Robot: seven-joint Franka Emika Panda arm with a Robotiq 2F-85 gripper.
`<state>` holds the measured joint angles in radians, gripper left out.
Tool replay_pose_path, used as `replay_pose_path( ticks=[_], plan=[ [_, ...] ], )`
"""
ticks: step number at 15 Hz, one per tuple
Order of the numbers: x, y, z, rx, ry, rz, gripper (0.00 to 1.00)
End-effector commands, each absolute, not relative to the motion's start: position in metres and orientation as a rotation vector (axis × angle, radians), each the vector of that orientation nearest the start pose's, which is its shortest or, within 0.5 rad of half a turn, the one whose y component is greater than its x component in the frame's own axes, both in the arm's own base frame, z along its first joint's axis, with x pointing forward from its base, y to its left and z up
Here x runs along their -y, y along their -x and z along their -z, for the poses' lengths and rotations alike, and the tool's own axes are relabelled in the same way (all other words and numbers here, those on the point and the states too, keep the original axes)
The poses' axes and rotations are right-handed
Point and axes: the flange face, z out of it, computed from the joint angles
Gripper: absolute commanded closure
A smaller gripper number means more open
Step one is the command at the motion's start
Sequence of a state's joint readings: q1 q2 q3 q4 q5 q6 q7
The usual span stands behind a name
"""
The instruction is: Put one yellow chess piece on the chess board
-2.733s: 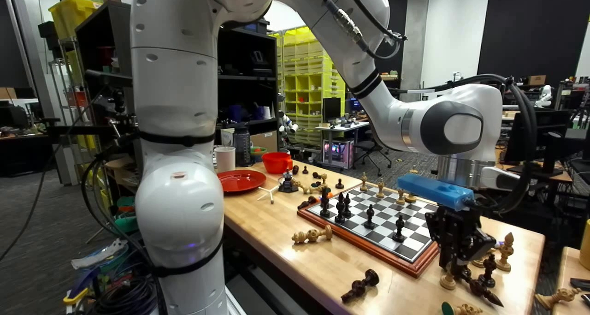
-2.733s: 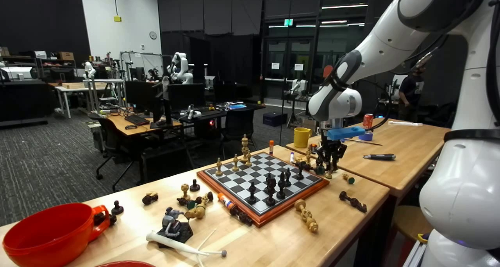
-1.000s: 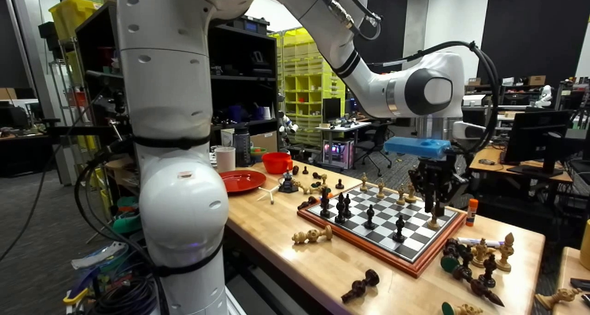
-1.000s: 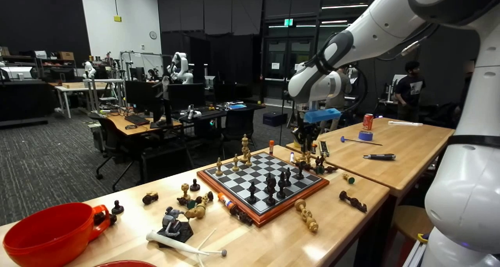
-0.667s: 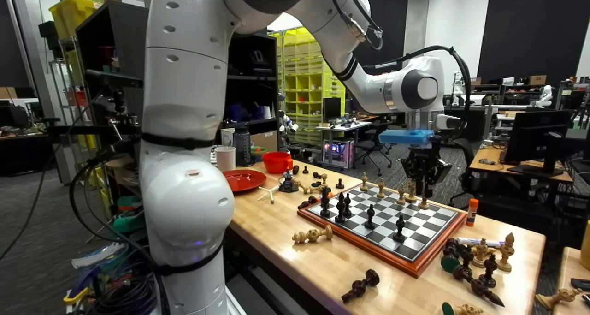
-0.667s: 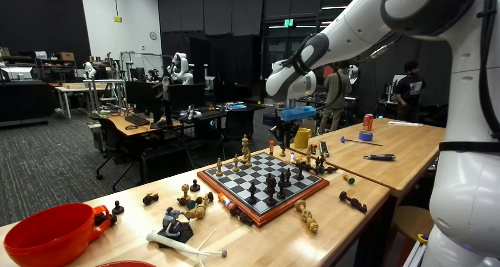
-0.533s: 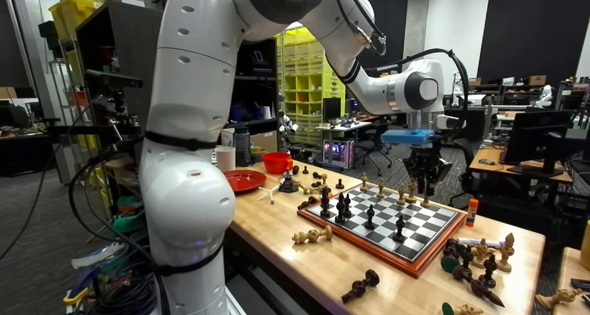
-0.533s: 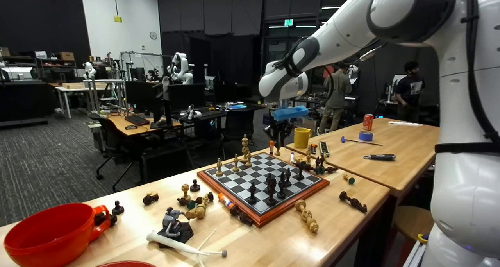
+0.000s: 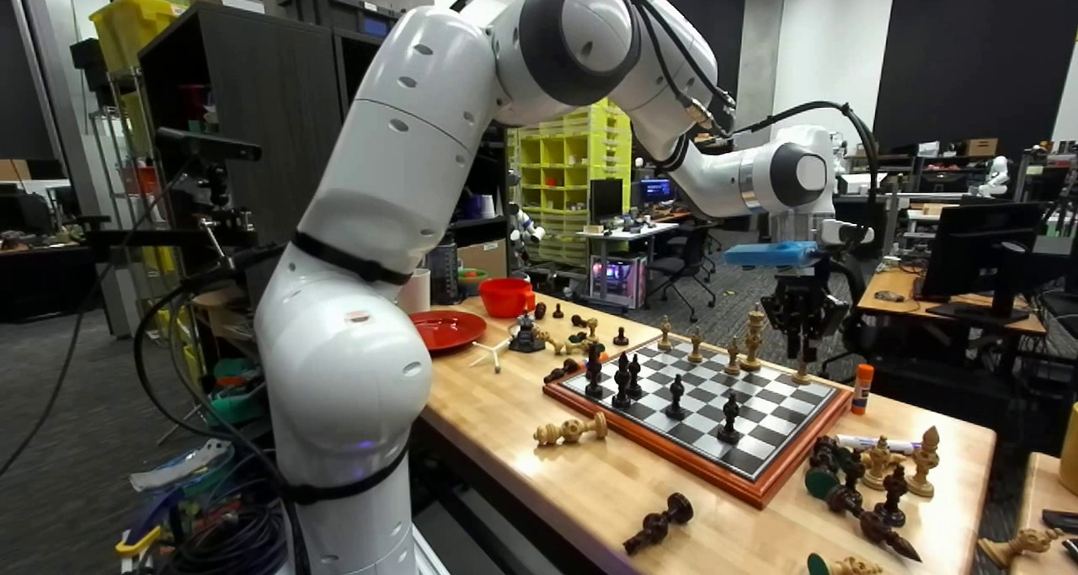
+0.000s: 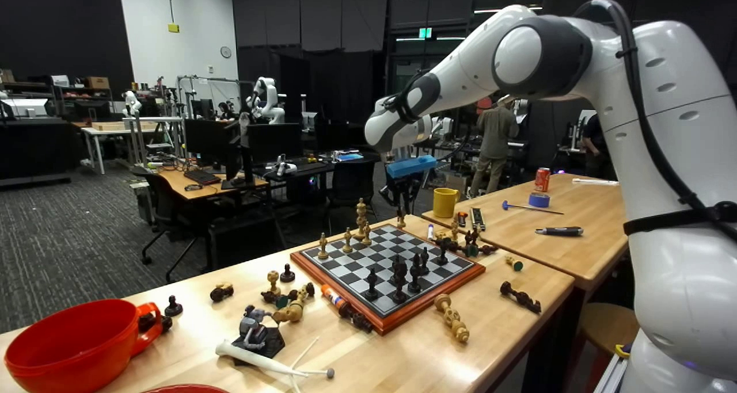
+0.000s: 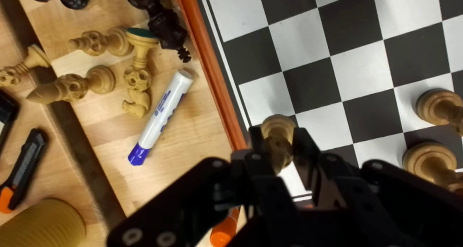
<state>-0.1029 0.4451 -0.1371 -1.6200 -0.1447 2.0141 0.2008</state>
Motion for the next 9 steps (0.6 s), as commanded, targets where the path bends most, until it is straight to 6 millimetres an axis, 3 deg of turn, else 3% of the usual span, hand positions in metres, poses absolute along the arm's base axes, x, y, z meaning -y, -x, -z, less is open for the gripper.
replay_pose_path(
  ticks=[1,9],
  plan=[
    [0.156,-0.67,-0.361,-0.623,3.273,-0.148,0.94],
    [0.14,-0.689,-0.344,-0.581,3.274,-0.212,0.94]
  ],
)
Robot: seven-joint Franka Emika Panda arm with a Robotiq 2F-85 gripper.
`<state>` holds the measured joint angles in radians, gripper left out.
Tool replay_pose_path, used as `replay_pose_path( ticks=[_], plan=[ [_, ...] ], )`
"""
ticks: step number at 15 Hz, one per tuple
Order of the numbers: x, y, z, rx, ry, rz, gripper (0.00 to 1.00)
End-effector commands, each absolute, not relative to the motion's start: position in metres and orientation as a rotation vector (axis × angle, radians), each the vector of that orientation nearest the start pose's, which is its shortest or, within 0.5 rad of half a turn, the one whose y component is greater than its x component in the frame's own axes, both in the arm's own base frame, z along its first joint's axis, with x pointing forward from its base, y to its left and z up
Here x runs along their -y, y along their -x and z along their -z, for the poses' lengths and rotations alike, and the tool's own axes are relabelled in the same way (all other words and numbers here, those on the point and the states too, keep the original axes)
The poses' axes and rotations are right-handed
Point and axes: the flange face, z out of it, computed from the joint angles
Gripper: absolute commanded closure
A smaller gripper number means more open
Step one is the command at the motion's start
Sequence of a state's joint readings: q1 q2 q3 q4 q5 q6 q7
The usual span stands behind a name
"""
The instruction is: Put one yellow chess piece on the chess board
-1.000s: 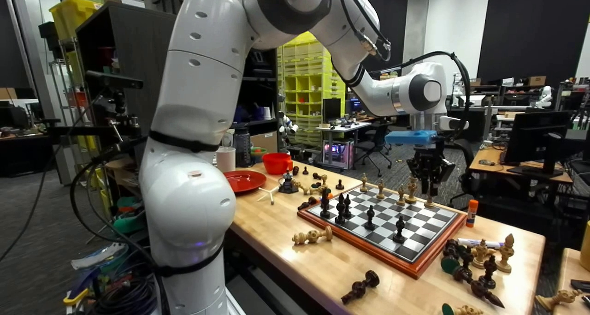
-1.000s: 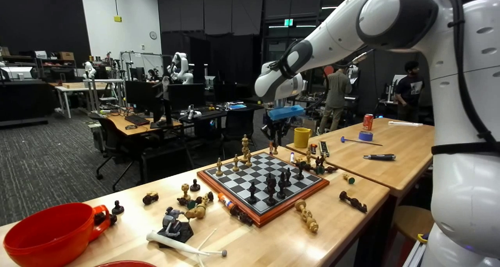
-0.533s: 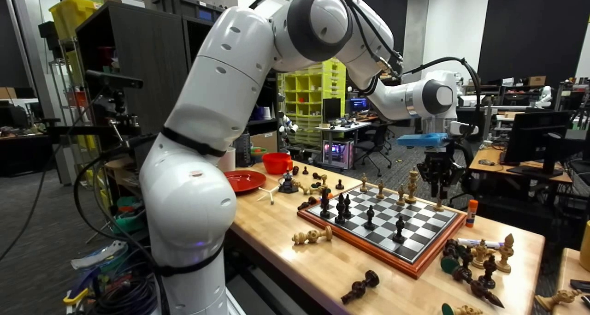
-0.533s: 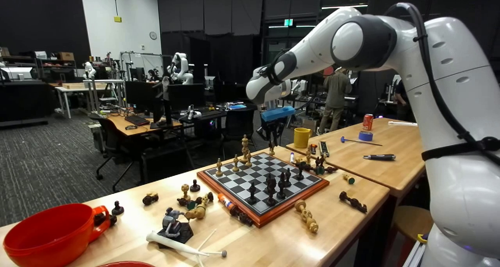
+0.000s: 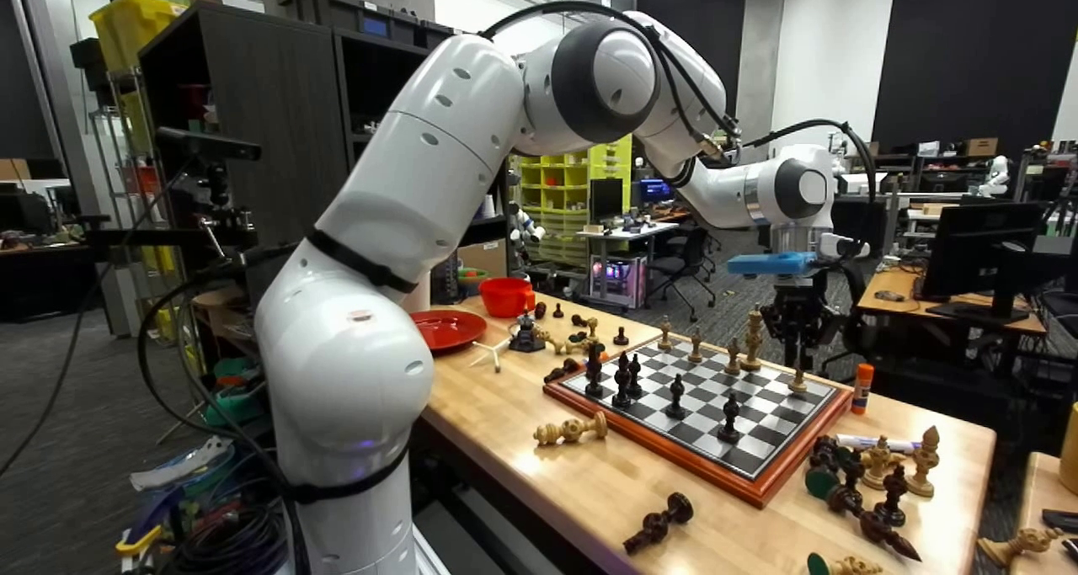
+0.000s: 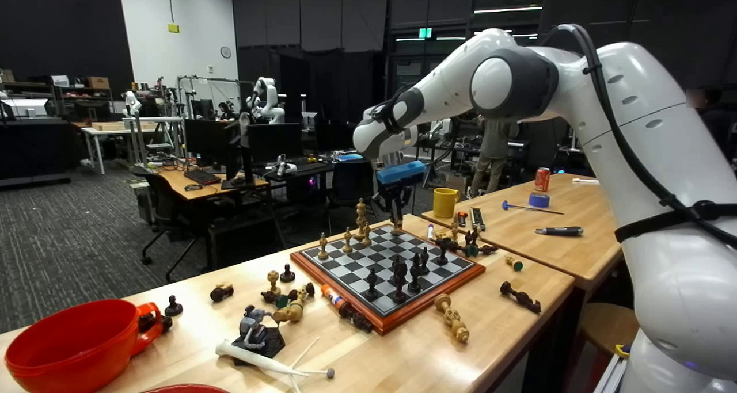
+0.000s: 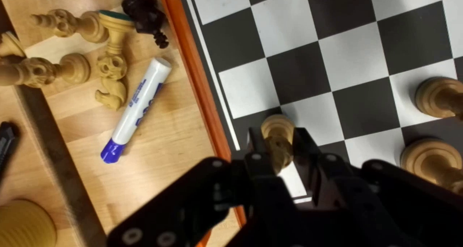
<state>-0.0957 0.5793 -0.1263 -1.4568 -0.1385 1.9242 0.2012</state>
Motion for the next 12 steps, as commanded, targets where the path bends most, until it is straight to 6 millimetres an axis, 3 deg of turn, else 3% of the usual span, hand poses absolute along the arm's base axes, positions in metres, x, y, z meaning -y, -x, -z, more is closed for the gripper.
replay_pose_path(
  ticks=[1,12],
  plan=[
    [0.138,-0.691,-0.342,-0.577,3.277,-0.217,0.94],
    [0.128,-0.694,-0.338,-0.563,3.271,-0.287,0.94]
  ],
)
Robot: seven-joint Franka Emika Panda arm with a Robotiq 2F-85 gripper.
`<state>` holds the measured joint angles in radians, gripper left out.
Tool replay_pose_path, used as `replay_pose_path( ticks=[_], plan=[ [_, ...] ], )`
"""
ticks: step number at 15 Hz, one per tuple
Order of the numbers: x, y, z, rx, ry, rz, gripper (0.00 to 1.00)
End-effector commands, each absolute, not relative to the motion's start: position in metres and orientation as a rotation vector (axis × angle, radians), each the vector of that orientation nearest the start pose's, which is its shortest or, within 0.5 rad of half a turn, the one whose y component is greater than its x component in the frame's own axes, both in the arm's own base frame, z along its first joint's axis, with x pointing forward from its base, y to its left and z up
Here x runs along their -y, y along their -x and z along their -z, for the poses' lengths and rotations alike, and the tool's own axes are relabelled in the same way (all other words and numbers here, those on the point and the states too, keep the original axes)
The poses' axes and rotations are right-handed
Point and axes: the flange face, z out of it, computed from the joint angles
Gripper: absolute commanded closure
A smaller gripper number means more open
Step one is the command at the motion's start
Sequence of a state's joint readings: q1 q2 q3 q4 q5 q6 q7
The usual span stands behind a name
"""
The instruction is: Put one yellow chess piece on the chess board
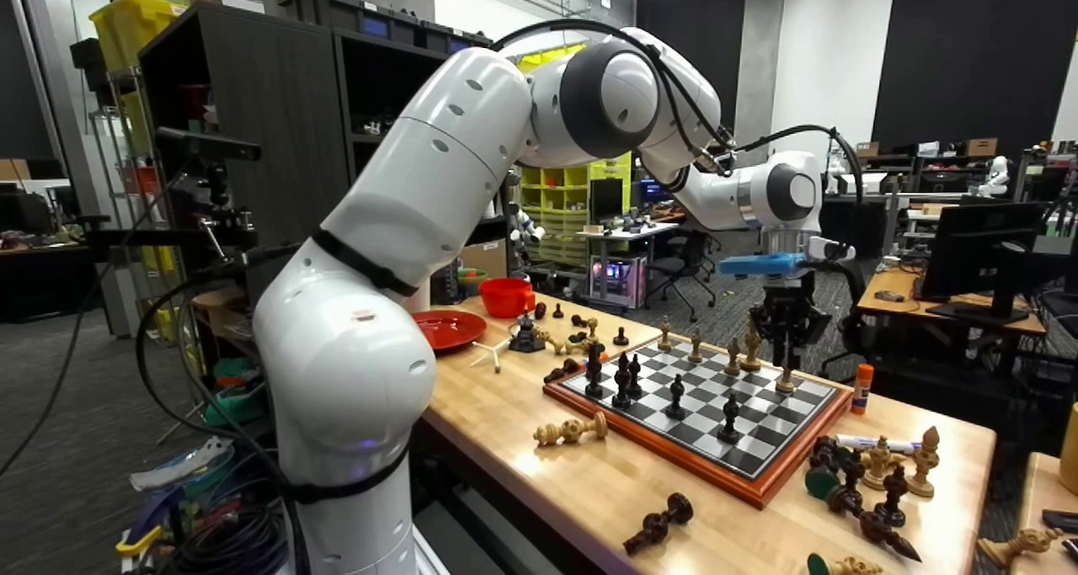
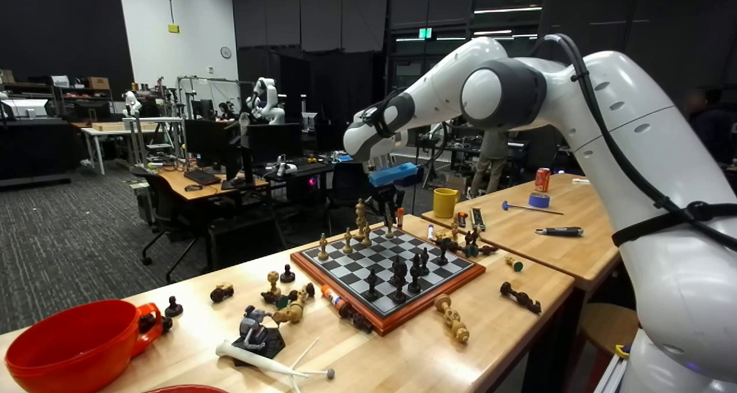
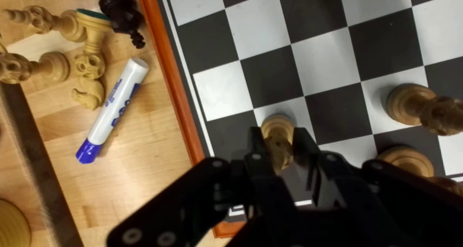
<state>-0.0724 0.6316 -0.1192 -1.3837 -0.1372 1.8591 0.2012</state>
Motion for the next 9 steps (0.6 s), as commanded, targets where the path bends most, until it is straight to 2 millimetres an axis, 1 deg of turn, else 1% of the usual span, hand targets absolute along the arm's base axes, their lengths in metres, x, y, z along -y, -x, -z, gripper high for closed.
replay_pose_path(
  ticks=[1,2,3,5,8,9],
  plan=[
    [0.128,-0.693,-0.338,-0.565,3.27,-0.293,0.82],
    [0.129,-0.692,-0.338,-0.565,3.269,-0.298,0.5],
    [0.129,-0.69,-0.339,-0.564,3.267,-0.298,0.5],
    [0.131,-0.688,-0.342,-0.564,3.263,-0.296,0.4],
    [0.136,-0.684,-0.35,-0.562,3.251,-0.281,0.2],
    [0.139,-0.681,-0.355,-0.557,3.244,-0.27,0.12]
  ],
)
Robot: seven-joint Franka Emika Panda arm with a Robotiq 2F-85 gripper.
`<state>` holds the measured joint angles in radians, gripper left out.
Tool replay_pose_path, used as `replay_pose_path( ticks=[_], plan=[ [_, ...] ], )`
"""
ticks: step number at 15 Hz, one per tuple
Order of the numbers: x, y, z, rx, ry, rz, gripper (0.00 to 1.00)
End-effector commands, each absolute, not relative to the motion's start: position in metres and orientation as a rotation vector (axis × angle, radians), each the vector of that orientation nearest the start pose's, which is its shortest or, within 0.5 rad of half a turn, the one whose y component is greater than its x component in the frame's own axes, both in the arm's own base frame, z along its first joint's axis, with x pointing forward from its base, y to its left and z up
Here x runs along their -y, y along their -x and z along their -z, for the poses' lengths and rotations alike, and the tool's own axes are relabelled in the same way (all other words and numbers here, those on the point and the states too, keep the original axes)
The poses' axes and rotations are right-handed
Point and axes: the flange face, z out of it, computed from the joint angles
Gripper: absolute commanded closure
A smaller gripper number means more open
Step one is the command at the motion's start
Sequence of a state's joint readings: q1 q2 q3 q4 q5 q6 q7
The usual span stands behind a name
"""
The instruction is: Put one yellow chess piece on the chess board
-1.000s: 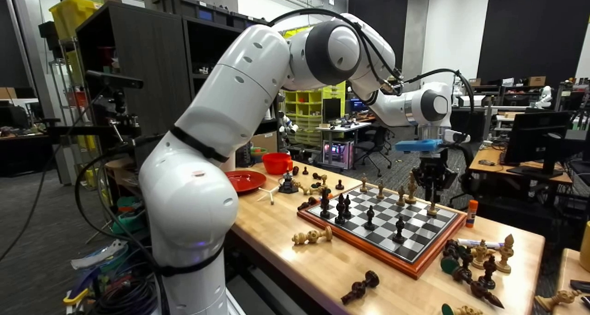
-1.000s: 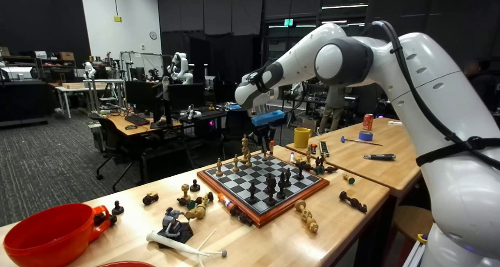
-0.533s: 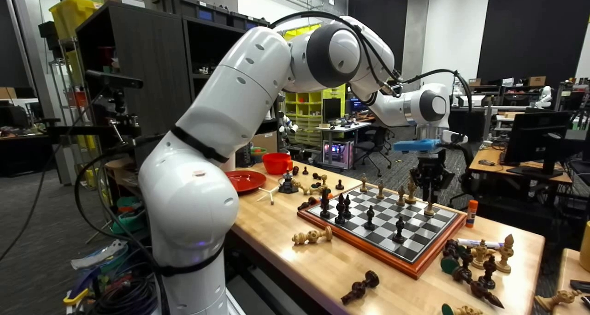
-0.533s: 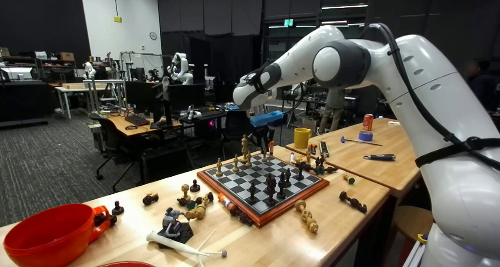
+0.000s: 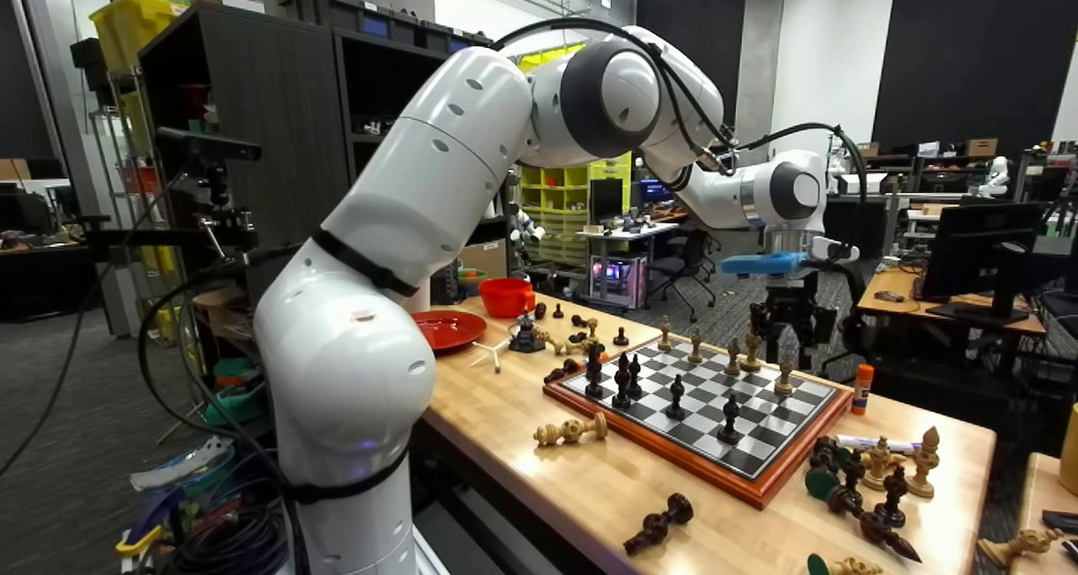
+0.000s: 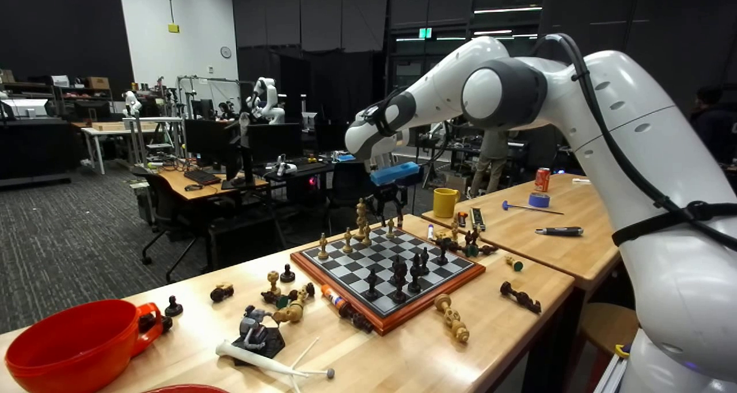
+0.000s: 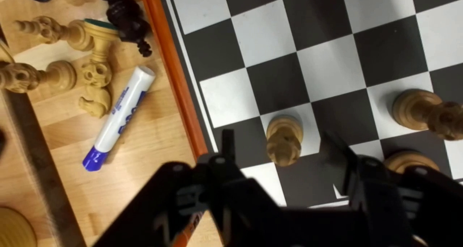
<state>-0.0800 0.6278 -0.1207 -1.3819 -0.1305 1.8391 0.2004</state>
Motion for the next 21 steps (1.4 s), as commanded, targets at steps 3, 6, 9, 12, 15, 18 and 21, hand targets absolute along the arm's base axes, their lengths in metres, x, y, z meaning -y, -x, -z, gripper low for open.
replay_pose_path(
  ticks=[3,6,9,12,15,18,21],
  plan=[
    [0.149,-0.669,-0.375,-0.524,3.217,-0.228,0.0],
    [0.165,-0.645,-0.406,-0.462,3.184,-0.176,0.0],
    [0.179,-0.603,-0.442,-0.346,3.16,-0.126,0.0],
    [0.19,-0.557,-0.47,-0.196,3.139,-0.092,0.0],
    [0.191,-0.504,-0.493,-0.033,3.125,-0.07,0.0],
    [0.18,-0.462,-0.513,0.097,3.118,-0.044,0.0],
    [0.156,-0.428,-0.527,0.192,3.114,-0.008,0.0]
  ],
)
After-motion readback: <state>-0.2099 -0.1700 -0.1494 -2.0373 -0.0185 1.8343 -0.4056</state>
